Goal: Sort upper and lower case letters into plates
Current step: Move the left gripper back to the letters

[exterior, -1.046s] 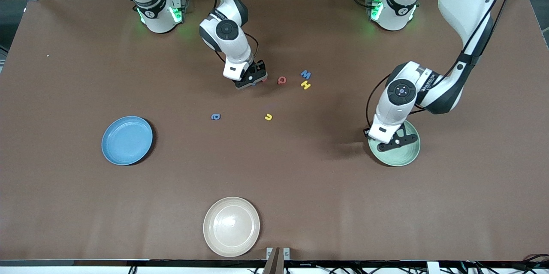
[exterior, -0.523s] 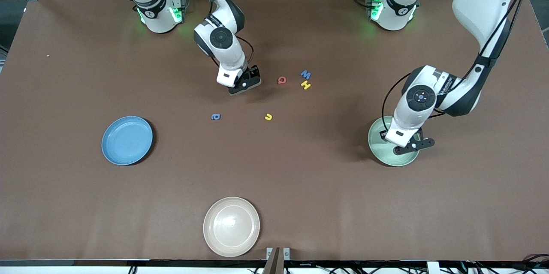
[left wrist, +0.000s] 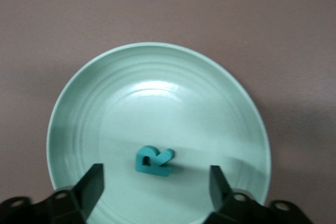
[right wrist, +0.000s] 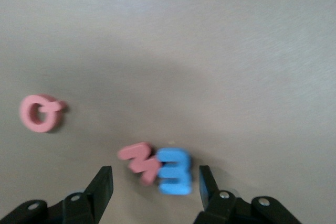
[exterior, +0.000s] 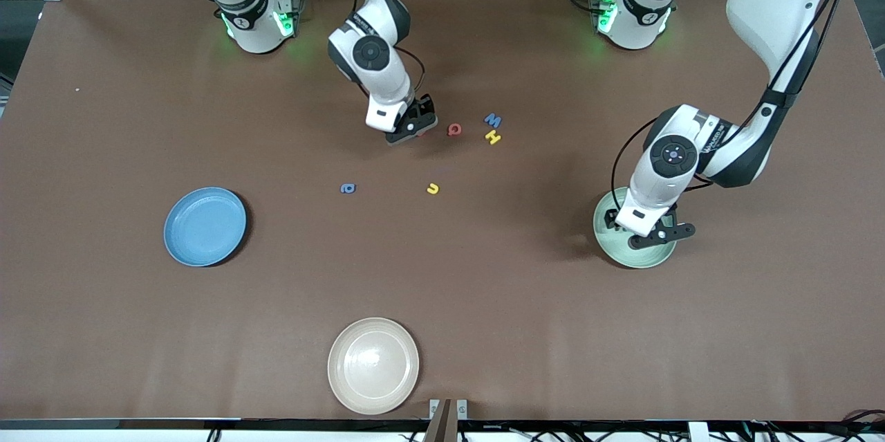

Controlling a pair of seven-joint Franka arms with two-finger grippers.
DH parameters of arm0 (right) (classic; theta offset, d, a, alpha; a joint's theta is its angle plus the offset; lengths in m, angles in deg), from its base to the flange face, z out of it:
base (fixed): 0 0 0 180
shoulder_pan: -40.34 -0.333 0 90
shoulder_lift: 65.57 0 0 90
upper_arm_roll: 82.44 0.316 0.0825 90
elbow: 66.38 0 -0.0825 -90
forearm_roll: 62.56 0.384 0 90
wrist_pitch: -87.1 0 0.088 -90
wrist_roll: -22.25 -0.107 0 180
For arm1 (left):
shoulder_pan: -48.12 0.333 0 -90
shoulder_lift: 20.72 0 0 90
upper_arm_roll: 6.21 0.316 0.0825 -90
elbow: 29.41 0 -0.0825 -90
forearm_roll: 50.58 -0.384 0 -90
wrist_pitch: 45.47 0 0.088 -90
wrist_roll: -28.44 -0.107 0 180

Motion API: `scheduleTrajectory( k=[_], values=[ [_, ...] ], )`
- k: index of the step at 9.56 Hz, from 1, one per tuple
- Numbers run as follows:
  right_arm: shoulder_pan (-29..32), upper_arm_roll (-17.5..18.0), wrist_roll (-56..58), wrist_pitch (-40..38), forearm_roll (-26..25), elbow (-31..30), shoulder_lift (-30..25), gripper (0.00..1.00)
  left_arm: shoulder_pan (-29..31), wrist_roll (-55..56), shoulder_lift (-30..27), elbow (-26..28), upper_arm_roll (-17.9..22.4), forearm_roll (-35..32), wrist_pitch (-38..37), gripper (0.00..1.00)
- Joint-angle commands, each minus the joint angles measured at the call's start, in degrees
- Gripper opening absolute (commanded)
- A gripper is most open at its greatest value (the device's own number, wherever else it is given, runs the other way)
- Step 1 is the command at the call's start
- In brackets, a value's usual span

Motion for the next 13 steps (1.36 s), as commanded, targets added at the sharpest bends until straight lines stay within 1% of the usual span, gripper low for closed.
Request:
scheduleTrajectory(
  k=[1,2,4,6,7,11,12,13],
  values=[
    [1.8,0.3,9.1,-0.8,1.6,0.2,0.2,0.75,0.0,1.3,-1.7,-0.1,-2.1,0.9,-0.5,1.0],
    [1.3,0.2,9.3,-0.6,1.5,0.2,0.3,0.75,0.0,1.8,-2.2,-0.2,-3.4,2.0,-2.9,1.0],
    [0.1,0.2,11.4,-0.7,1.3,0.1,0.3,0.75,0.0,5.9,-2.2,-2.5,-7.6,3.0,-7.7,1.0],
    [-0.1,0.2,16.5,-0.6,1.3,-0.5,0.3,0.75,-0.3,10.1,-2.1,-3.0,-10.9,3.1,-8.6,1.0],
    [-0.1,0.2,19.3,-0.6,1.0,-0.5,0.3,0.75,-1.0,12.5,-2.0,-3.0,-11.9,3.1,-8.7,1.0],
    [-0.1,0.0,29.8,-0.3,0.8,-0.6,0.4,0.75,-7.0,20.3,-1.4,-3.9,-12.1,3.1,-8.7,1.0],
    [-0.1,0.0,32.4,-0.2,0.1,-0.5,0.6,0.78,-8.0,21.9,-1.0,-4.3,-12.1,3.1,-8.7,1.0],
    [-0.1,0.0,34.0,-0.2,-3.4,-0.5,0.8,0.78,-8.7,22.9,-0.8,-4.6,-12.1,3.1,-8.7,1.0]
  ],
)
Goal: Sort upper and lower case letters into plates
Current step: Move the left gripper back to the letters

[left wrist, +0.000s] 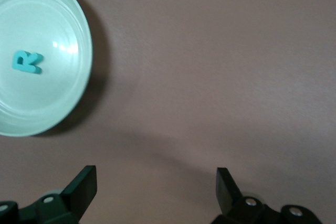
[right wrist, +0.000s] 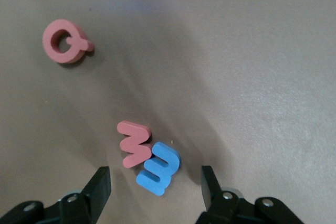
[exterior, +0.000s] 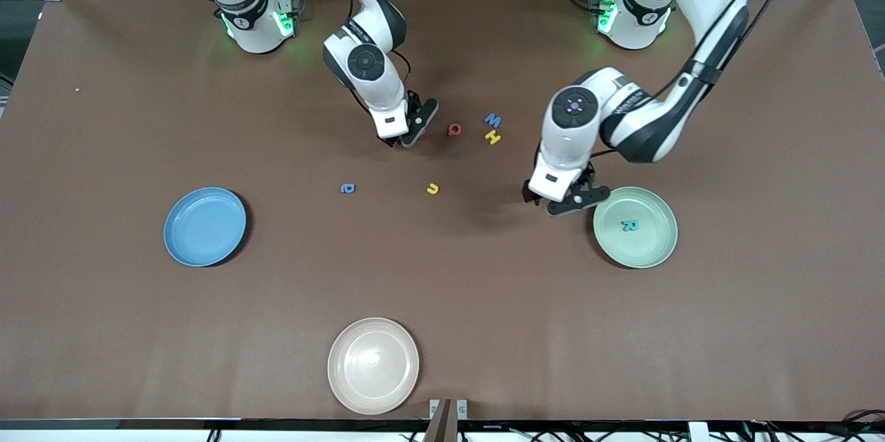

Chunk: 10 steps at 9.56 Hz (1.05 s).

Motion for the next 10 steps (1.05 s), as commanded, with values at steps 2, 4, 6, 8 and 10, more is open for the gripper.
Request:
scheduleTrajectory(
  k=[2,4,6,8,10],
  values=[
    [0.1,0.0,2.5,2.5,-7.0,-0.2,0.4,0.77,-2.2,3.2,0.9,-2.2,0.2,1.3,-1.2,1.0],
    [-0.2,0.0,2.6,5.2,-7.9,-0.2,1.4,0.72,-4.2,6.6,1.2,-2.3,0.2,1.3,-1.2,1.0],
    [-0.4,-0.1,2.8,6.0,-8.5,-0.2,1.9,0.72,-6.5,11.9,2.4,-1.8,0.2,1.2,-1.2,1.0],
    [0.1,-0.1,2.8,6.0,-12.9,-1.0,1.7,0.73,-7.3,16.4,3.1,-0.4,-0.2,1.4,-0.7,1.0],
    [0.3,0.1,2.7,5.4,-13.5,-1.5,1.0,0.73,-7.7,21.0,4.5,1.0,-1.1,2.7,1.2,1.0]
  ],
)
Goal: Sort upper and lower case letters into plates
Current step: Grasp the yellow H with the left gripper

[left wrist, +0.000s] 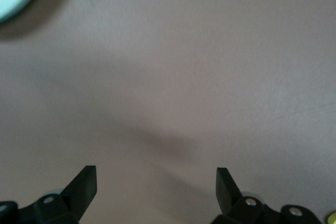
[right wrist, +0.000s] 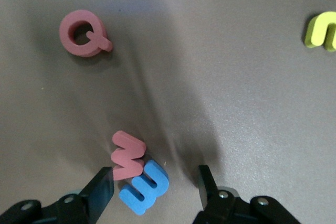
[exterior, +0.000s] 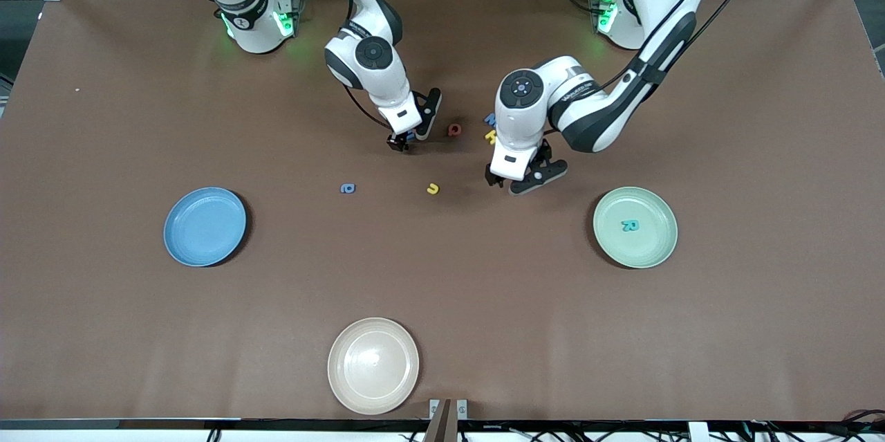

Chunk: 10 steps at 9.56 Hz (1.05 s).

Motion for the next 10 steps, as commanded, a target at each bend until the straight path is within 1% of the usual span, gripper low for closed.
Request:
scheduleTrajectory(
  k=[1,2,3,4,6,8,10],
  values=[
    [1.4,0.0,0.3,0.1,-1.6,-1.3,-0.4,0.73,-0.2,4.7,0.5,3.3,-0.6,1.9,4.7,1.0],
    [3.3,0.2,0.4,-0.1,-1.5,-1.2,-0.5,0.73,-0.9,6.8,0.6,4.8,-0.5,1.9,6.3,1.0],
    [3.7,0.2,0.4,-1.6,-1.5,-1.1,-1.3,0.73,-1.7,8.7,1.0,5.0,-0.6,1.9,6.3,1.0],
    [3.8,0.3,0.3,-3.2,-1.4,-0.8,-1.8,0.73,-2.5,10.8,1.5,5.5,-0.6,1.9,6.5,1.0],
    [3.9,0.3,0.2,-3.4,-1.4,-0.8,-2.3,0.73,-3.1,12.8,2.0,7.2,-0.6,1.9,9.3,1.0],
    [4.5,0.6,0.1,-5.9,-0.8,-0.7,-2.8,0.73,-3.4,13.5,1.9,9.6,-0.6,1.9,12.2,1.0],
    [4.2,0.7,0.2,-9.4,-0.6,-0.8,-4.6,0.73,-3.5,15.1,1.7,12.1,-0.6,1.1,14.1,1.0]
  ],
)
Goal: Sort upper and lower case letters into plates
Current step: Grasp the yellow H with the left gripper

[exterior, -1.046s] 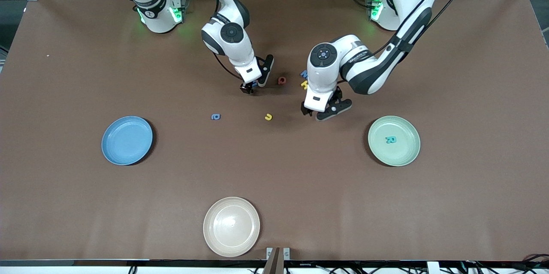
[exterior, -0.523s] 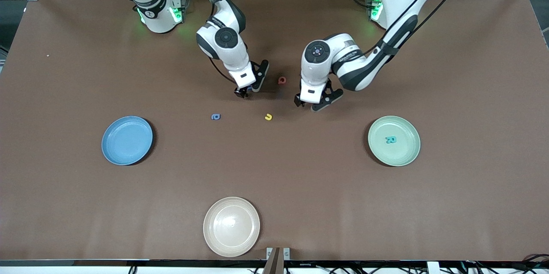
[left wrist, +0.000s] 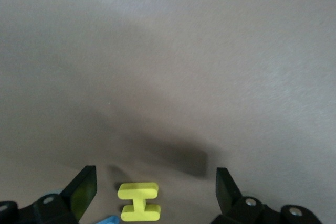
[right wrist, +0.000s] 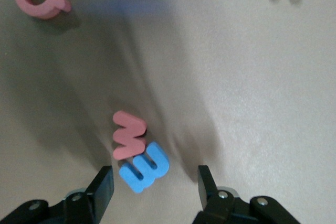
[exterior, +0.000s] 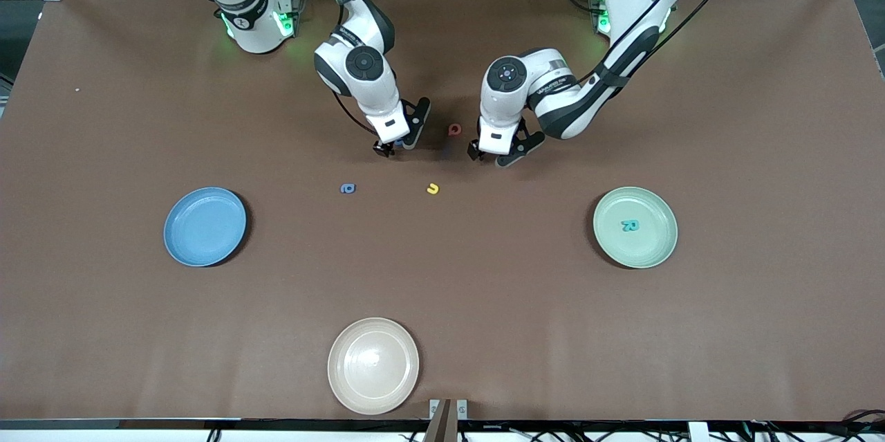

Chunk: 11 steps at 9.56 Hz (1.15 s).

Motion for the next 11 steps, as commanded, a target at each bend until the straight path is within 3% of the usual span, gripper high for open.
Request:
scheduleTrajectory(
  k=[1,3,7,9,11],
  values=[
    [0.7,0.8,0.3,-2.4,-0.4,-0.9,-2.7,0.73,-0.3,1.9,-0.8,2.1,-0.2,0.4,1.7,1.0],
    [-0.7,0.7,-0.2,-0.8,-0.4,-0.8,-1.9,0.73,-1.0,2.1,-0.8,2.4,-0.1,0.4,1.7,0.98],
    [-1.8,0.5,0.5,0.8,-1.3,-1.2,-1.4,0.73,-1.1,3.3,-0.9,2.4,-0.2,0.4,1.7,0.74],
    [-1.0,0.4,0.5,0.9,-5.4,-1.1,-1.3,0.73,-1.0,3.3,-1.0,2.4,-0.2,0.4,1.7,0.55],
    [-0.8,0.4,0.5,3.8,-5.5,-1.3,-0.1,0.73,-0.9,3.3,-1.1,2.4,-0.1,0.4,1.7,0.26]
  ],
)
